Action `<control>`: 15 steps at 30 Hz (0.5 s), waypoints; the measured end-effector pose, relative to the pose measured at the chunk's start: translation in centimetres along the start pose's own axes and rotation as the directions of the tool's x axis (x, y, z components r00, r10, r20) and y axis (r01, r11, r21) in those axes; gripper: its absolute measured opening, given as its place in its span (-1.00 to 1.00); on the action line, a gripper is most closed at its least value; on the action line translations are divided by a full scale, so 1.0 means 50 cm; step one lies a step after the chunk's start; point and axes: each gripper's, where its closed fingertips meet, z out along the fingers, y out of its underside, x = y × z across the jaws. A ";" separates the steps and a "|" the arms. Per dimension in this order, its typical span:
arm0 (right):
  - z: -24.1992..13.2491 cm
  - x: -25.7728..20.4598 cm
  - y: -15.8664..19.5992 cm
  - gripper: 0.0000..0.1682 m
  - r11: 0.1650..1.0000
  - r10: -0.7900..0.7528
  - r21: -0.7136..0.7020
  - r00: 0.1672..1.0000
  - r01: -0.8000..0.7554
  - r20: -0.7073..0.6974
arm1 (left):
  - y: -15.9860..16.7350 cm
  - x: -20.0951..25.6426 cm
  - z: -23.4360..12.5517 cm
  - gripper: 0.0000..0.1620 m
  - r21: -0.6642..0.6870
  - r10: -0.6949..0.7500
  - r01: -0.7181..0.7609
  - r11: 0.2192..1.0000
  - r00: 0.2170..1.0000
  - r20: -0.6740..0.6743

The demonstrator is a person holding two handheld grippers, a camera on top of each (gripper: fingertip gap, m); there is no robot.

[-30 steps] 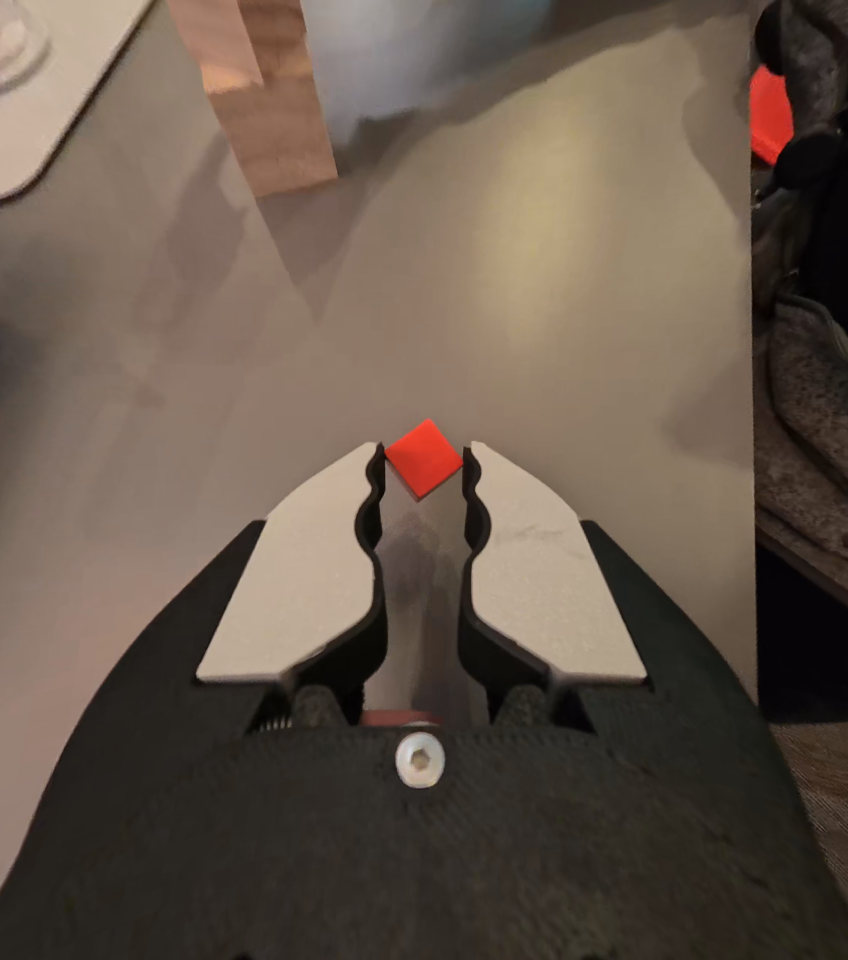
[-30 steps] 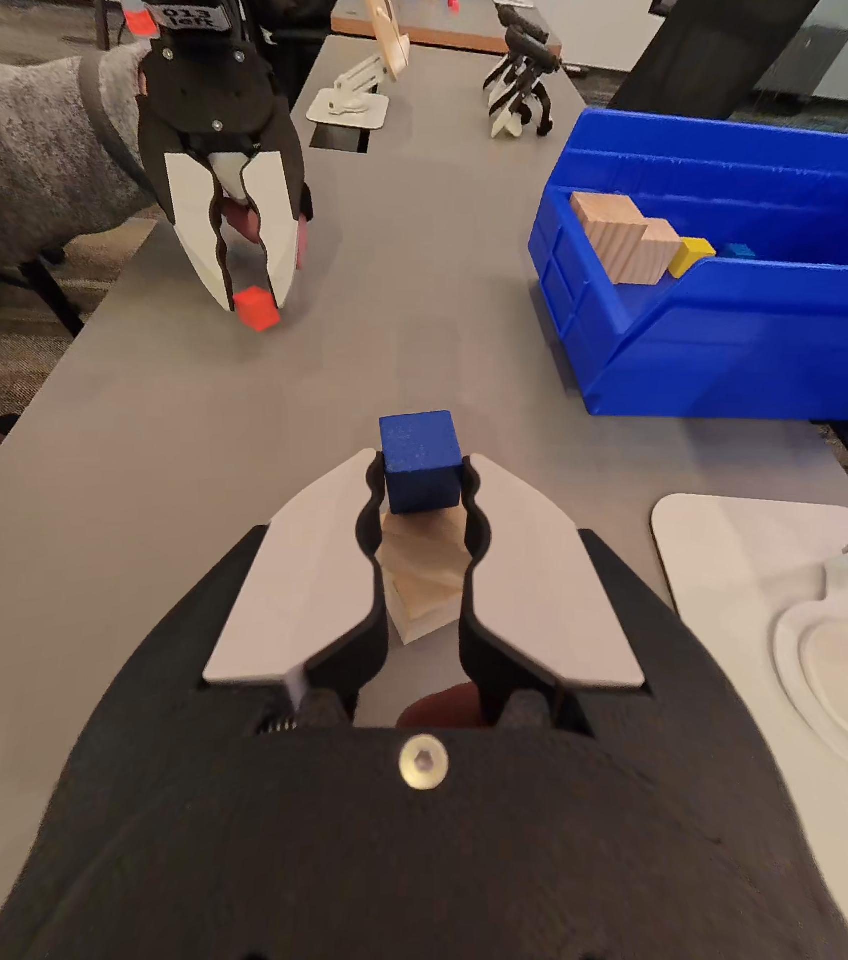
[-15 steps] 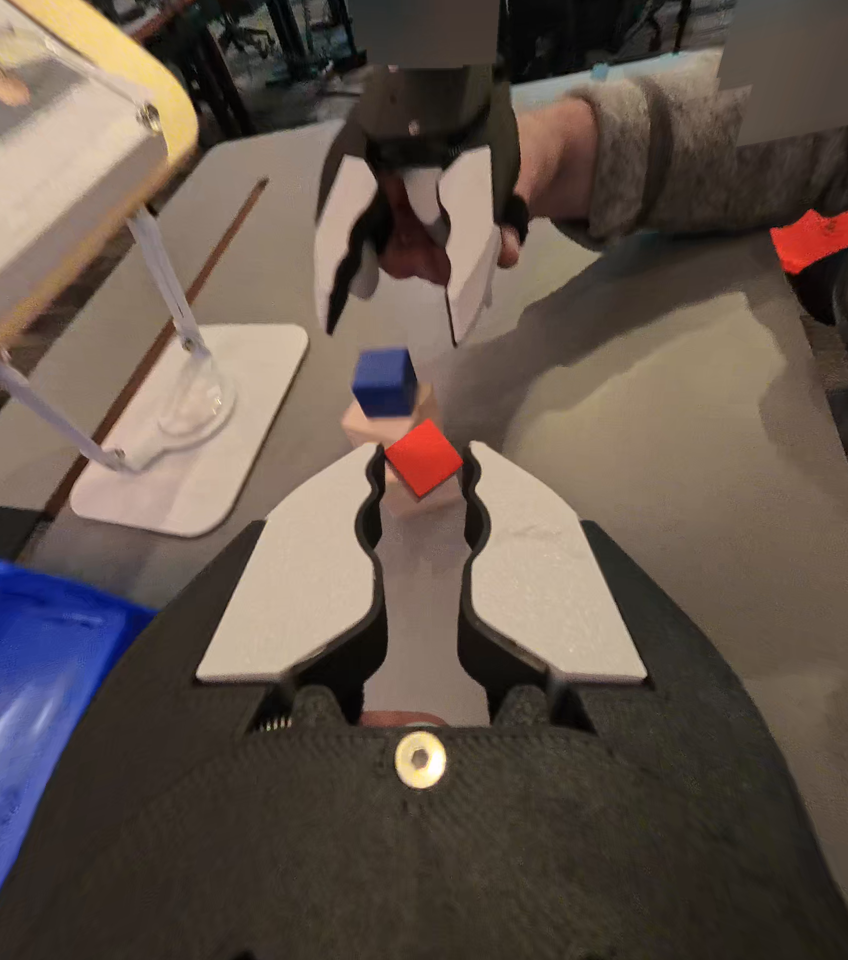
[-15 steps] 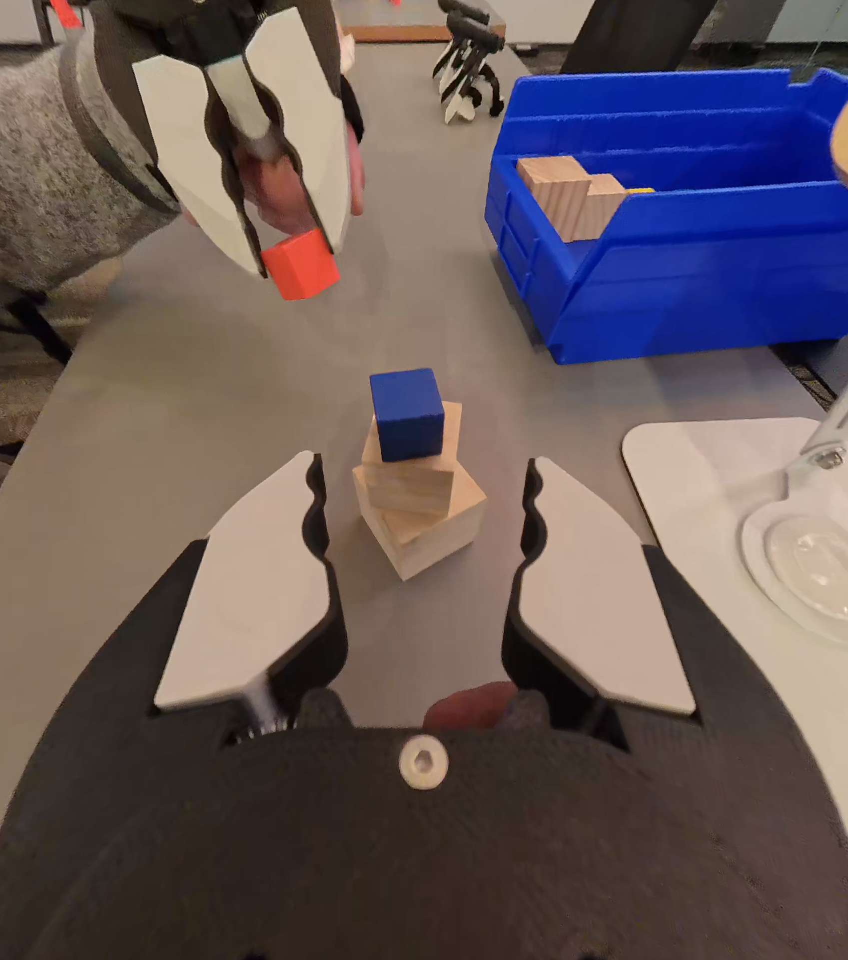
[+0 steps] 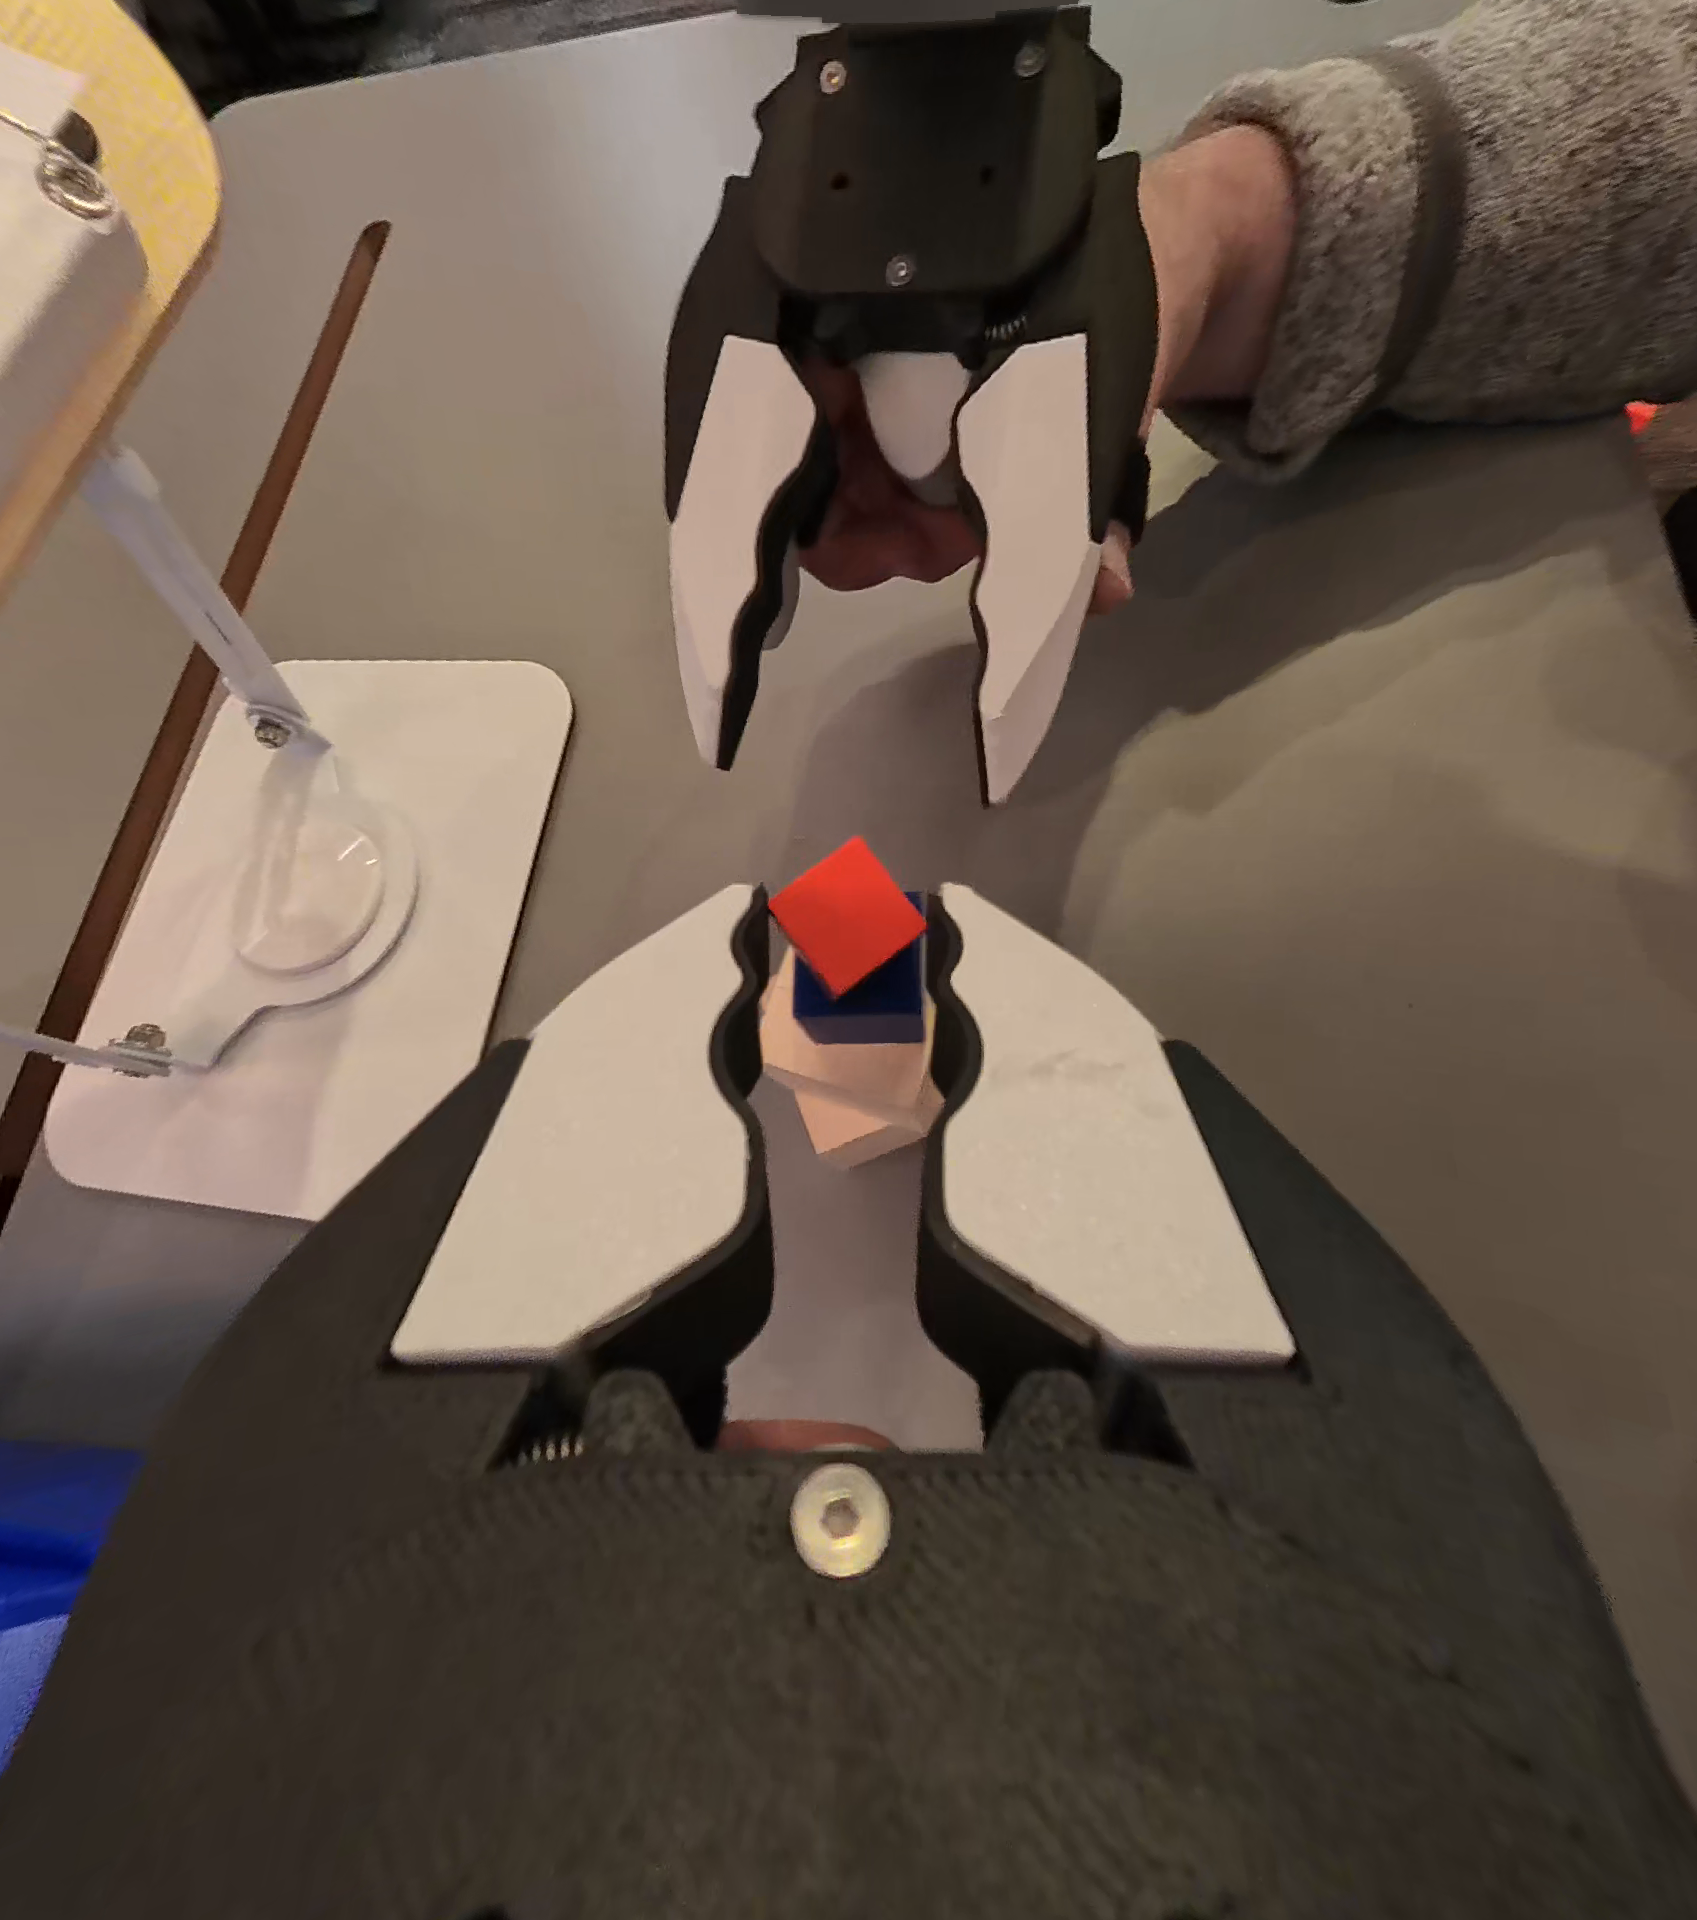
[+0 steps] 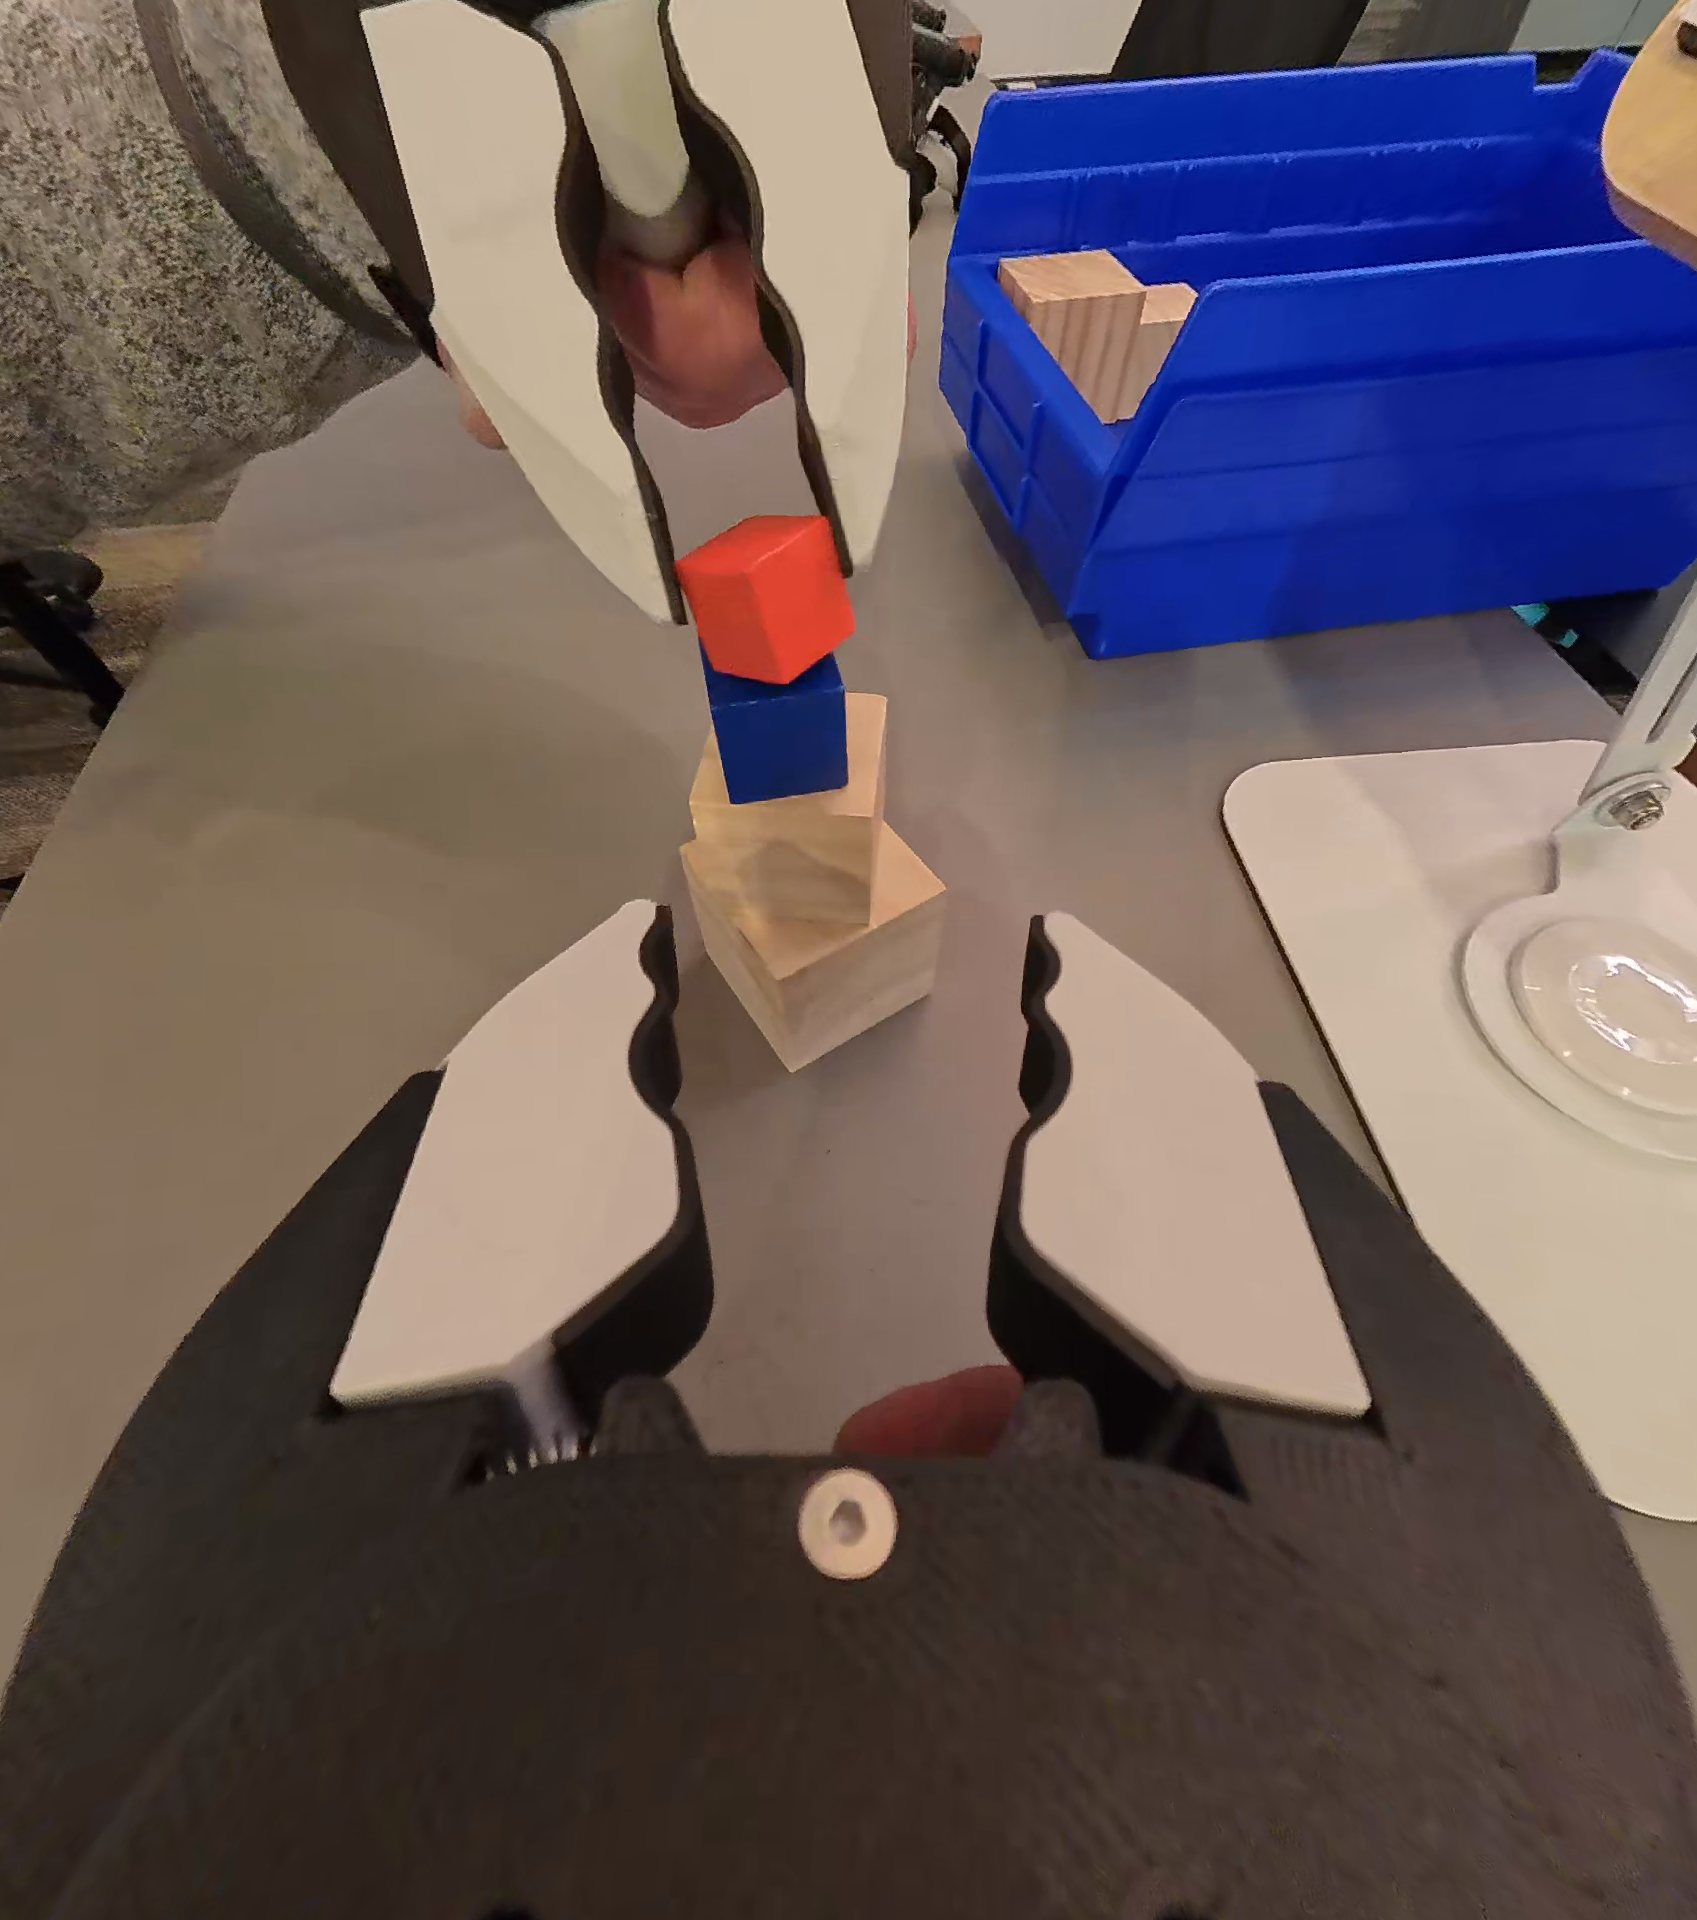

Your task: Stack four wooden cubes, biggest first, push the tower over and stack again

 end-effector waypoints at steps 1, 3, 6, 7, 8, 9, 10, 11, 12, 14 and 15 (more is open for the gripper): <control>0.001 -0.001 0.000 -0.23 1.000 0.000 0.000 1.000 0.000 0.001 | 0.000 -0.002 0.000 -0.66 -0.002 0.005 -0.005 1.000 1.000 0.004; 0.002 -0.003 0.000 -0.24 1.000 0.000 -0.001 1.000 0.000 0.005 | 0.004 -0.003 0.002 -0.59 -0.023 0.011 -0.011 1.000 1.000 0.005; 0.002 -0.004 -0.001 -0.24 1.000 0.000 0.002 1.000 0.000 0.005 | 0.009 0.003 0.007 -0.37 -0.047 -0.006 0.006 0.999 1.000 -0.011; 0.001 -0.003 -0.002 -0.25 1.000 0.001 0.002 1.000 -0.001 0.004 | 0.010 0.003 0.008 -0.33 -0.050 -0.005 0.005 0.999 1.000 -0.008; 0.000 -0.003 -0.002 -0.25 1.000 0.000 0.002 1.000 0.000 0.001 | 0.009 0.000 0.006 -0.34 -0.045 0.000 0.001 0.999 1.000 0.003; -0.002 -0.002 -0.003 -0.25 1.000 0.001 0.005 1.000 -0.001 -0.001 | 0.008 -0.001 0.002 -0.35 -0.036 -0.002 0.002 0.999 1.000 0.007; -0.004 0.000 -0.004 -0.25 1.000 0.003 0.009 1.000 -0.003 -0.002 | 0.005 0.001 -0.003 -0.35 -0.020 -0.009 0.009 1.000 1.000 0.005; -0.006 0.001 -0.005 -0.25 1.000 0.005 0.011 1.000 -0.005 -0.004 | 0.003 -0.001 -0.010 -0.35 -0.007 -0.012 0.012 1.000 1.000 0.019; -0.008 0.002 -0.004 -0.26 1.000 0.004 0.010 1.000 -0.004 -0.006 | 0.004 -0.004 -0.018 -0.38 0.001 -0.011 0.011 1.000 0.999 0.039; -0.013 0.004 -0.002 -0.30 1.000 0.004 0.009 1.000 -0.004 -0.011 | 0.007 -0.005 -0.036 -0.50 0.025 -0.018 0.017 1.000 0.998 0.066; -0.016 0.003 0.001 -0.33 1.000 0.004 0.003 1.000 -0.004 -0.009 | 0.007 -0.010 -0.047 -0.62 0.053 -0.028 0.023 0.998 0.994 0.102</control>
